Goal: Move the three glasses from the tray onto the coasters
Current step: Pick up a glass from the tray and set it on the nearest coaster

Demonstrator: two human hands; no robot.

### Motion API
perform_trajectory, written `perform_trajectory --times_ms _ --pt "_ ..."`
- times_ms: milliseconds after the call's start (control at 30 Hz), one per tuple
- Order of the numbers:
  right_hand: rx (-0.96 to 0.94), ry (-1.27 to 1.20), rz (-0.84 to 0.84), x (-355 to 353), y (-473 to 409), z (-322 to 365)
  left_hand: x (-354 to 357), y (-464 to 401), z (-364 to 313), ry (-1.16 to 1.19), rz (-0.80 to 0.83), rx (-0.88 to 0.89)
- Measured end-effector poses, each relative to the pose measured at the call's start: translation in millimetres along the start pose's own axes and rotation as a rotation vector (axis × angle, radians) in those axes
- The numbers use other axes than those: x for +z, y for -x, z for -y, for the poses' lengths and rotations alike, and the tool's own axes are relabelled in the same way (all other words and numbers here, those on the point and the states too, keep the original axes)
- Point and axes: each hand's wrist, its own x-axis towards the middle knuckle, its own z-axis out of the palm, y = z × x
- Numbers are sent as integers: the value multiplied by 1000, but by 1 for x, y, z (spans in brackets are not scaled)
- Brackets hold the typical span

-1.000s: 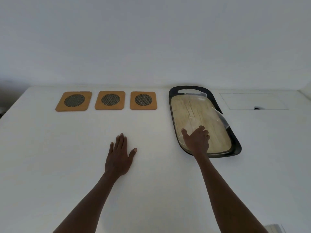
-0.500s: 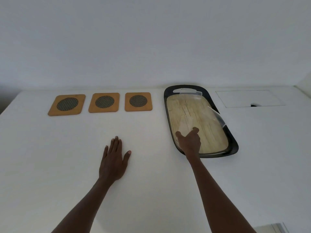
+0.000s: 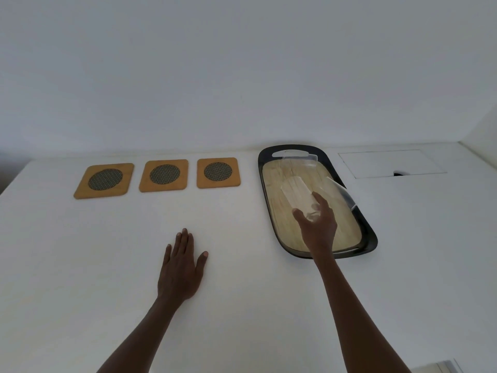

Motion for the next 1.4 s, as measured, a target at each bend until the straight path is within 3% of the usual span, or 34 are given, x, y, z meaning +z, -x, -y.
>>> perform_trajectory --times_ms 367,567,1400 --pt "-93 -36 -71 -6 -5 4 -3 1 -3 11 -2 -3" --pt "-44 -119 -113 -8 -7 7 -1 1 -2 12 -8 1" --pt "-114 -276 -91 19 -26 30 -10 -38 5 99 44 -17"
